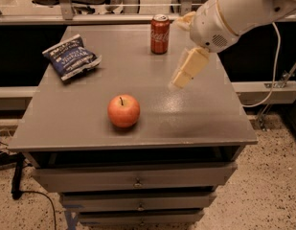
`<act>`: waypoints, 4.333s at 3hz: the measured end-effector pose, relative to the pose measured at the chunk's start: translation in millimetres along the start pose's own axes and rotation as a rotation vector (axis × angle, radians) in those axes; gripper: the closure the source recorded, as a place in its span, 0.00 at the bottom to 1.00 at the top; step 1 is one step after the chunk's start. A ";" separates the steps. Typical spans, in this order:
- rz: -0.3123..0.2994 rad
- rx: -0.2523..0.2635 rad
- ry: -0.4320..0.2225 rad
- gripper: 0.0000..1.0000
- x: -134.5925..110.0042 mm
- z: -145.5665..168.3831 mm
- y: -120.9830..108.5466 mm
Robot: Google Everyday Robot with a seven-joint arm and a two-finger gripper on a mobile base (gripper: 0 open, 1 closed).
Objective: Move blue chip bag near coke can
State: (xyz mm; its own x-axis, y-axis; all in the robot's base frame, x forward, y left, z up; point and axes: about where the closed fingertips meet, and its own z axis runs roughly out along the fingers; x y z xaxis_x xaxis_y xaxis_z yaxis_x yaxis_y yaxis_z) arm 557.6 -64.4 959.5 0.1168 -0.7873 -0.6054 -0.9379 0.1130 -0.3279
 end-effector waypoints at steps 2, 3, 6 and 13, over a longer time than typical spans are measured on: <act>0.035 0.021 -0.132 0.00 -25.4 47.2 -19.6; 0.078 0.024 -0.227 0.00 -49.4 93.9 -47.2; 0.206 -0.014 -0.349 0.00 -121.5 231.2 -87.5; 0.188 0.078 -0.443 1.00 -115.5 187.3 -68.8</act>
Offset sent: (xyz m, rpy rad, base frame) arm 0.0735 0.0935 -0.0232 0.2977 -0.0374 -0.0028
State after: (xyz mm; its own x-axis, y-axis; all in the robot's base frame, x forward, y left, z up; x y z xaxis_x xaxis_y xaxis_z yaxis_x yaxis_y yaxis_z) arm 669.8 132.3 916.2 0.0916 -0.4173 -0.9041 -0.9308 0.2867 -0.2266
